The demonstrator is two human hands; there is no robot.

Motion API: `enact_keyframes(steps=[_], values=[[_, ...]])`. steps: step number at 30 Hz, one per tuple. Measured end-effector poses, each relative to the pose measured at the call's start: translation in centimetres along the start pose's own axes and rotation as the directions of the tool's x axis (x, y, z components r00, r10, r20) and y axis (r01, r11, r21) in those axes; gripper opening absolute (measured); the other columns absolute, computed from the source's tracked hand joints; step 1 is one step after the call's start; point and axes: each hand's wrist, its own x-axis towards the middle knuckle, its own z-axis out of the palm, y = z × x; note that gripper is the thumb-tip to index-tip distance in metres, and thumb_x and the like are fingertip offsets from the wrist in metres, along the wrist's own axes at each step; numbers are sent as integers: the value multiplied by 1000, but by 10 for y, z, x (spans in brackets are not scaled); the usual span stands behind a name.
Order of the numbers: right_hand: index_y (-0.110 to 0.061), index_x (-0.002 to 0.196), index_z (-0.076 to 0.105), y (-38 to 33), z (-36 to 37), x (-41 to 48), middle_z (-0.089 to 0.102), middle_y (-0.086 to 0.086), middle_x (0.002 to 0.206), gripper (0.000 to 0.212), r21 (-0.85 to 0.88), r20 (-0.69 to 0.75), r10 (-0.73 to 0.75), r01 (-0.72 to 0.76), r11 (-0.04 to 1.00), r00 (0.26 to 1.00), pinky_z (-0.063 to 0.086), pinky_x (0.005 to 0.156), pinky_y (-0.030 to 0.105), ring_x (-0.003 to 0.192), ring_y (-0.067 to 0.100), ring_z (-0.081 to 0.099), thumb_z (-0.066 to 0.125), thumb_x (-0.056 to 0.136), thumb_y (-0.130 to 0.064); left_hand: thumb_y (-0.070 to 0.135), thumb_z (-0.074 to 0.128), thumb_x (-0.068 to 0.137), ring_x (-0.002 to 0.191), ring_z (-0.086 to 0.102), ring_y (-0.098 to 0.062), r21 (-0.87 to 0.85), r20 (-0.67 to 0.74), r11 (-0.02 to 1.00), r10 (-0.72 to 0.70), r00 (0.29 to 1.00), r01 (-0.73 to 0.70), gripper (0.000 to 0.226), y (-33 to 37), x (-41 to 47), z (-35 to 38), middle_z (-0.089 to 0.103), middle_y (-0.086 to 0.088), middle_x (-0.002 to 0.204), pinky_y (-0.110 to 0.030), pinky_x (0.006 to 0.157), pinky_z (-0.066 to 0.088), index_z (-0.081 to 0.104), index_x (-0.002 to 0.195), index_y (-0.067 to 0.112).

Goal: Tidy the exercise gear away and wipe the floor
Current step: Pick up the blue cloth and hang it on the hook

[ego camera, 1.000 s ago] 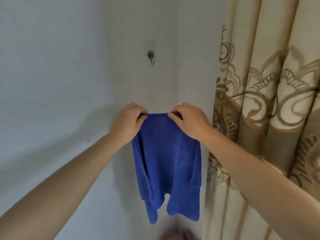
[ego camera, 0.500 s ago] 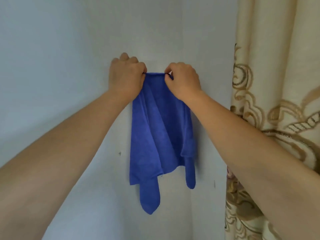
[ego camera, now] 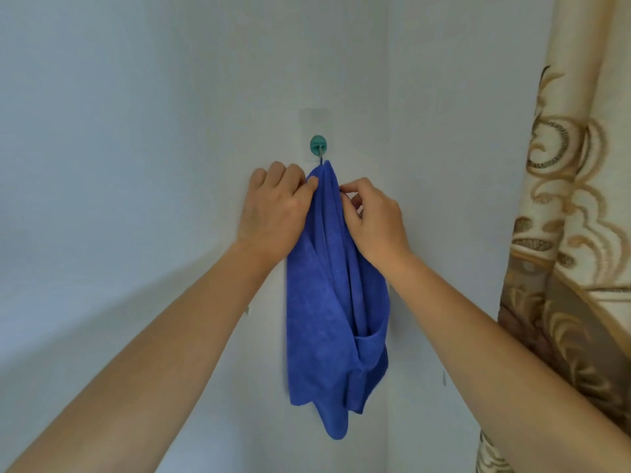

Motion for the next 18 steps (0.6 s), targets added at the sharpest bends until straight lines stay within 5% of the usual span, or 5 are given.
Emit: enact_keyframes(steps=[3,8,13,18], values=[[-21,111,62,-2,0,-9,58,-15,81,18,-4,-28,29,-29,1000,999,44,62,15,69,2,55,49,102,-30,10,64,90,73,50,-26,-57,-7,998,-32,999,32,8,0,1,-1,59,-5,78,-36,68,31,71,86,11],[-24,122,57,-15,-7,-19,49,-6,118,26,-68,-174,113,-126,990,978,49,74,27,92,8,54,52,97,-25,19,61,91,98,55,-30,-351,-43,920,-202,978,175,17,-3,-16,-31,64,-11,105,-39,81,40,74,100,12],[-17,134,52,-32,-6,-60,46,6,136,37,-135,-244,-48,15,991,968,43,101,34,120,18,48,51,98,-25,27,51,96,129,44,-36,-220,25,896,-390,921,385,36,-15,-71,-88,52,-17,137,-45,102,33,62,127,12],[-11,148,39,-32,26,-149,19,20,159,58,-242,-11,-160,153,958,987,26,114,48,144,34,26,56,97,-32,36,43,99,145,23,-37,-15,314,875,-456,833,485,49,-2,-170,-156,31,-21,154,-50,110,26,48,142,13]])
